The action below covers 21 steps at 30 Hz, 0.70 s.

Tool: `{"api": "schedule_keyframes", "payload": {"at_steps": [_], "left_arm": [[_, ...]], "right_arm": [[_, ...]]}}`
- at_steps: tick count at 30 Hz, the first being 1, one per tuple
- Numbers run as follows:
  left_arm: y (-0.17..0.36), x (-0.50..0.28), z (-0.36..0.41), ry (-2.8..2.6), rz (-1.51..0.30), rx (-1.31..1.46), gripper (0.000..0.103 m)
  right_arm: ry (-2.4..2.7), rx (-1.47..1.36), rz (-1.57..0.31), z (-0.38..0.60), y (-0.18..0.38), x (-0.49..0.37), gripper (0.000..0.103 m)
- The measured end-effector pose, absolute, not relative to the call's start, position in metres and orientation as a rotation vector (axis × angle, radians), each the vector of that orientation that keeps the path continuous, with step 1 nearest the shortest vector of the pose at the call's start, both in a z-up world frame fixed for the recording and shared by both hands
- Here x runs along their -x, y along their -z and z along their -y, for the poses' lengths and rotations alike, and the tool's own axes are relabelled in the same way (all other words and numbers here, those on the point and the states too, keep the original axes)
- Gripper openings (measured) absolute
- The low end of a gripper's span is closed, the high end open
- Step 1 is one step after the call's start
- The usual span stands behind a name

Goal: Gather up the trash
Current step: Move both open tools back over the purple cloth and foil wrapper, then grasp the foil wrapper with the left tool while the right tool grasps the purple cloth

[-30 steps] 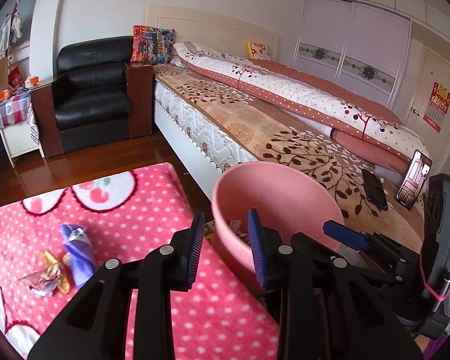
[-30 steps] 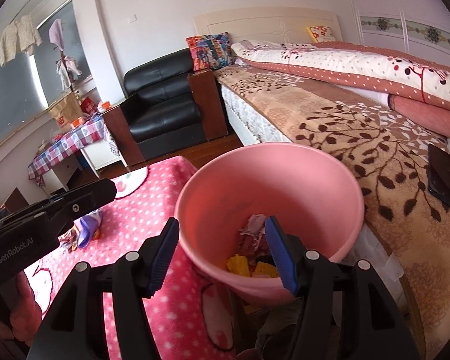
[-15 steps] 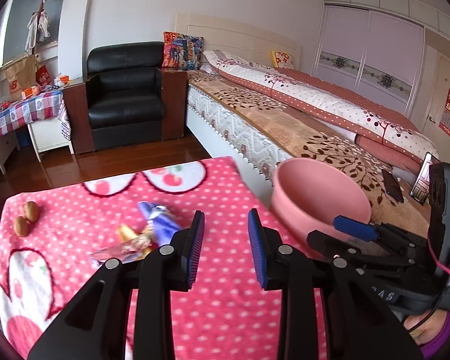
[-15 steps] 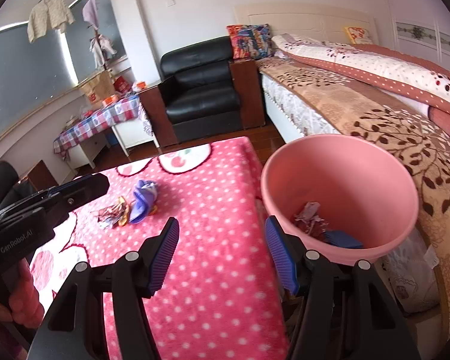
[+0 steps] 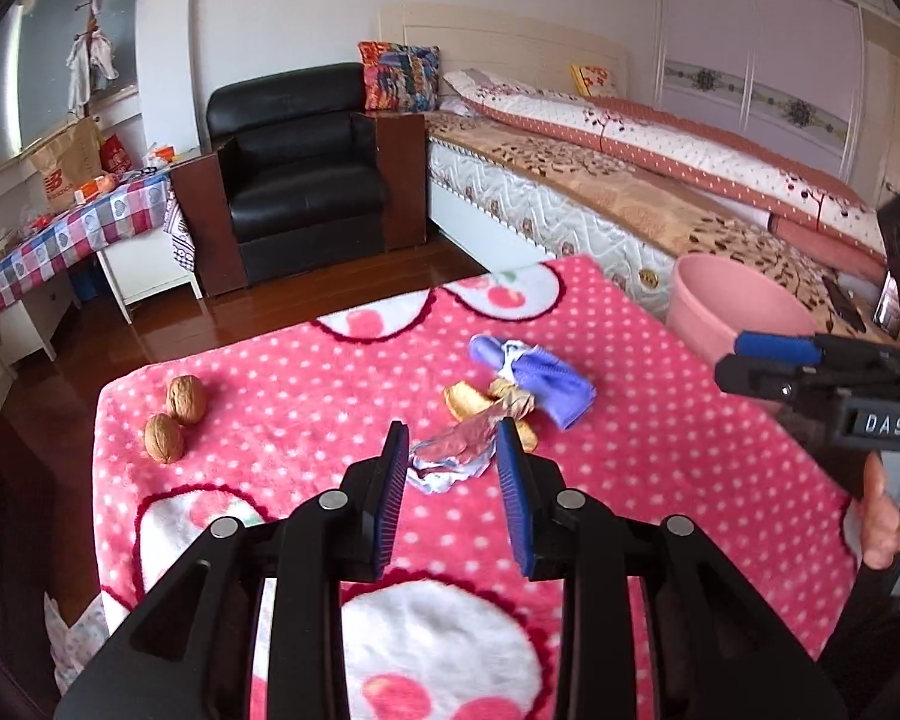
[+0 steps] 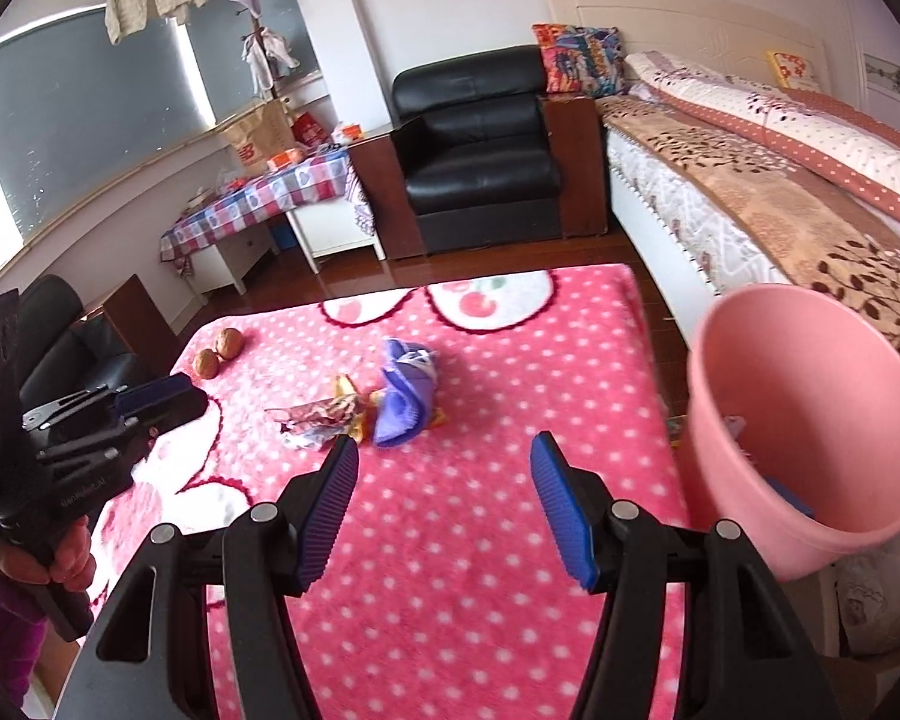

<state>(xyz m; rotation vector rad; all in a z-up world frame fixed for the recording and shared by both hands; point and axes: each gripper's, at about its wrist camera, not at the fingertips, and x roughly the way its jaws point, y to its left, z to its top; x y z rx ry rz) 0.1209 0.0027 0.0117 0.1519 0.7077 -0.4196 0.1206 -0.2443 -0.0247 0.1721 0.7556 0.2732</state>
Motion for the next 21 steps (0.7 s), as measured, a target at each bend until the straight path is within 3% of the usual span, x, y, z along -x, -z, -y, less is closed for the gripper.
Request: {"api": "schedule_keyframes", "payload": {"at_steps": [19,21], "left_arm": [[0.040,-0.179,0.021,0.601,-0.847,-0.325,0.030],[0.047,-0.181,0.022,0.601,-0.853,-0.324,0.030]], "right_arm": [[-0.297,-0.169,-0.923,0.201,0.070,-0.218,0.059],[-0.298,-0.174,-0.942,0.199,0.077,-0.223,0.053]]}}
